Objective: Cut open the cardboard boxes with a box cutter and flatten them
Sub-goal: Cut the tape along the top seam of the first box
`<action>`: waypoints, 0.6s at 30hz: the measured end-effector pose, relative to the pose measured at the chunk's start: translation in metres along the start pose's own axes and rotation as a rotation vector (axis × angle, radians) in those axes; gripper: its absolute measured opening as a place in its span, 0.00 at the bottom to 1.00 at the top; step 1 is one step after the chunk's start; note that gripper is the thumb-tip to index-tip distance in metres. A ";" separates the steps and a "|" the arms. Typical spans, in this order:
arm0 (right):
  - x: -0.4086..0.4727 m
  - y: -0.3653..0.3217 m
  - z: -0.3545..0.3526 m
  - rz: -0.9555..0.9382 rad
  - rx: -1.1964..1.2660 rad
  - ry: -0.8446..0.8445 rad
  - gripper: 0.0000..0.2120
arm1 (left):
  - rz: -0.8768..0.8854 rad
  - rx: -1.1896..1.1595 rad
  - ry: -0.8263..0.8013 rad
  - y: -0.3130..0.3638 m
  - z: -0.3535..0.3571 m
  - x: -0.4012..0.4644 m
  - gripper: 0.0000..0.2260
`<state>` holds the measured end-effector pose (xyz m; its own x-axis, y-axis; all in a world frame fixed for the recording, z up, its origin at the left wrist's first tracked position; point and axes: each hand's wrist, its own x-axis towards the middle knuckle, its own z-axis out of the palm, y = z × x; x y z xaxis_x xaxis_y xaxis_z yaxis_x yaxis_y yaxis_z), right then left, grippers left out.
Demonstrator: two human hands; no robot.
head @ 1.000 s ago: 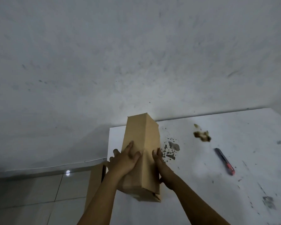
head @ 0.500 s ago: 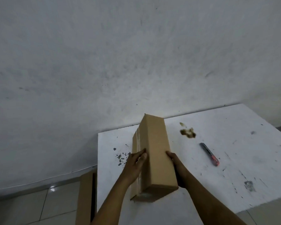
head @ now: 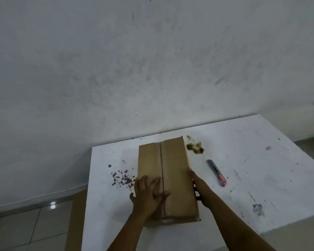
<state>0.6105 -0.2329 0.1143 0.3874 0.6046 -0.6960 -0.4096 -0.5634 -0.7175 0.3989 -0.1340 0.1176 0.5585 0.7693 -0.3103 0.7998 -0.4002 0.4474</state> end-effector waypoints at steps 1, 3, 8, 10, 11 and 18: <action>0.003 -0.001 -0.004 -0.012 -0.027 -0.035 0.31 | -0.022 -0.011 -0.003 0.004 0.006 0.001 0.43; 0.013 0.003 -0.013 -0.044 -0.142 -0.068 0.35 | -0.047 0.026 -0.001 0.010 0.016 0.004 0.45; 0.032 0.013 -0.037 -0.135 -0.232 -0.078 0.34 | -0.111 0.156 0.023 0.039 0.027 0.014 0.42; 0.043 0.009 -0.050 -0.170 -0.258 -0.087 0.31 | -0.122 0.146 0.025 0.050 0.023 0.020 0.41; 0.046 0.006 -0.056 -0.178 -0.271 -0.090 0.30 | -0.136 0.127 0.022 0.055 0.020 0.023 0.40; 0.075 0.005 -0.089 -0.272 -0.428 0.039 0.34 | 0.004 0.269 0.002 0.056 0.019 0.056 0.53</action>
<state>0.7109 -0.2406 0.0555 0.4672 0.7446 -0.4768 0.0823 -0.5735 -0.8150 0.4792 -0.1234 0.1092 0.5614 0.7686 -0.3069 0.8276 -0.5208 0.2096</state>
